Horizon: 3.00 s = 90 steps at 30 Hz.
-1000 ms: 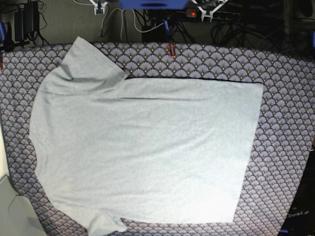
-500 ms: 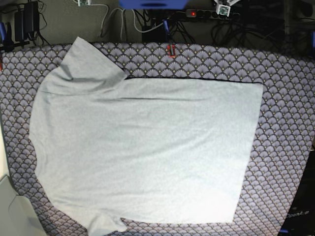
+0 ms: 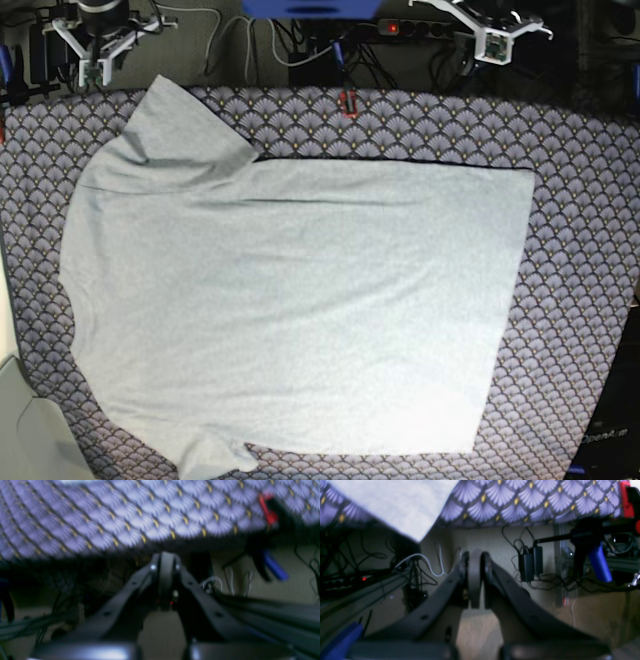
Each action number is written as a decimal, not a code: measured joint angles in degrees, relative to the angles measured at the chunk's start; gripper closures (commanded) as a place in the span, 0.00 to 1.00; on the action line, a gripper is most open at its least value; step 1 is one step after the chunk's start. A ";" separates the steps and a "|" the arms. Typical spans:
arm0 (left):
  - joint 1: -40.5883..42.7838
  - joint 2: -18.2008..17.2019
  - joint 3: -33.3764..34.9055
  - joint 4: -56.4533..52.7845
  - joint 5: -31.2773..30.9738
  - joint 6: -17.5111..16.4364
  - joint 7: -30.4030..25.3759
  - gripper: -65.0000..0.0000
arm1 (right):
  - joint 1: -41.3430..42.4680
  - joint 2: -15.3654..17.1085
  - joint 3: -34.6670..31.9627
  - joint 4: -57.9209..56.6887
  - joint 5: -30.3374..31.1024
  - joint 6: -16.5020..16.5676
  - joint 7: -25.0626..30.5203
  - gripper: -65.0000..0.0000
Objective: Fold the T-shirt properly
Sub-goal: 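Move both grippers down to the shirt's shoulder edge and grasp it, then lift the shoulder edge with both grippers and pull it toward the hem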
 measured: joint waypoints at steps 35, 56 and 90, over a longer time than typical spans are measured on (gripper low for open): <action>-23.12 0.37 -23.63 -1.16 -30.80 -0.59 31.78 0.63 | 19.96 1.29 9.09 -9.33 29.81 0.09 -13.88 0.55; -23.47 0.35 -23.87 -1.16 -30.56 -0.55 31.95 0.63 | 19.63 -2.34 4.81 -12.96 29.57 0.00 -7.74 0.60; -40.39 1.46 -23.82 -28.22 -30.60 -0.79 23.50 0.63 | 18.64 -1.70 4.52 -13.18 31.04 0.61 -9.31 1.00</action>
